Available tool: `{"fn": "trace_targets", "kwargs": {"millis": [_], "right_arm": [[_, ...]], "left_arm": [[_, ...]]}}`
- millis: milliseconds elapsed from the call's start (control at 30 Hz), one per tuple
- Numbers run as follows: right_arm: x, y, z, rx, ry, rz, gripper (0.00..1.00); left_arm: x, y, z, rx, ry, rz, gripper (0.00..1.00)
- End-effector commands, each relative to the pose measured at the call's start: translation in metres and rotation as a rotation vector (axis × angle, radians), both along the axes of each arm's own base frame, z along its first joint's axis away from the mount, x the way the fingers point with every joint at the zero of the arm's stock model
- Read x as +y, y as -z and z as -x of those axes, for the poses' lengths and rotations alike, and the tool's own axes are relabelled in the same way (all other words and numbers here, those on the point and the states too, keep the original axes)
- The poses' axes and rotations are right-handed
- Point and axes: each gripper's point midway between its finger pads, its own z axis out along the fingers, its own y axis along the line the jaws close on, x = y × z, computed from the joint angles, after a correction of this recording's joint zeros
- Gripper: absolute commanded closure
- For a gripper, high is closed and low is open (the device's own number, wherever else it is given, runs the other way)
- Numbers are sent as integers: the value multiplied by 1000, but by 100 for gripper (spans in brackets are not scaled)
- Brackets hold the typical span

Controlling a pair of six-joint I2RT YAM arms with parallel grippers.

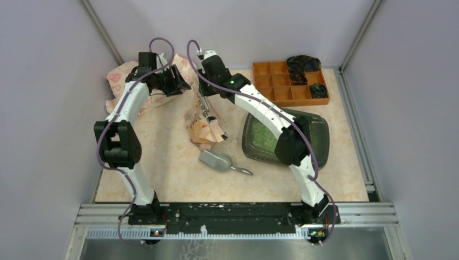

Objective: Fill the litter box with clean litter
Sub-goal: Place the clamp at the center of the board.

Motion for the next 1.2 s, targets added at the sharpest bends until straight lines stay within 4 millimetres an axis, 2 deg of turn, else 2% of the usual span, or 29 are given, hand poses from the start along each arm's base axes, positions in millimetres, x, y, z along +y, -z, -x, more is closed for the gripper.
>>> {"fn": "trace_targets", "kwargs": {"millis": [0, 133, 233, 300, 500, 533, 667, 733, 800, 900, 1000, 1033, 1167], "right_arm": [[11, -10, 7, -35, -38, -25, 100], [9, -13, 12, -37, -38, -22, 100], [0, -29, 19, -53, -27, -16, 100], [-11, -42, 26, -55, -16, -2, 100], [-53, -62, 65, -76, 22, 109, 100], [-63, -72, 72, -90, 36, 100, 100], [-93, -84, 78, -120, 109, 99, 100], [-98, -91, 85, -118, 98, 90, 100], [-99, -98, 95, -110, 68, 63, 100], [-105, -93, 115, -74, 15, 46, 100], [-109, -78, 140, -11, -55, 29, 100], [-109, -74, 150, 12, -79, 8, 100], [-117, -34, 202, 115, -221, -27, 100]], "left_arm": [[0, -8, -5, -25, 7, -11, 42], [0, -9, -4, -26, 7, -14, 42], [0, -14, -2, -35, 8, -14, 42], [1, -19, -2, -44, 7, -19, 42], [6, -39, -1, -71, 2, -65, 38], [6, -43, 1, -75, 3, -77, 36], [1, -60, 12, -102, 17, -107, 21], [-5, -68, 22, -107, 38, -88, 3], [-13, -76, 32, -109, 55, -58, 1], [-32, -89, 48, -121, 94, -17, 1], [-47, -91, 61, -112, 117, -9, 1], [-46, -89, 63, -108, 111, -17, 1], [-38, -99, 70, -129, 79, -48, 1]]}}
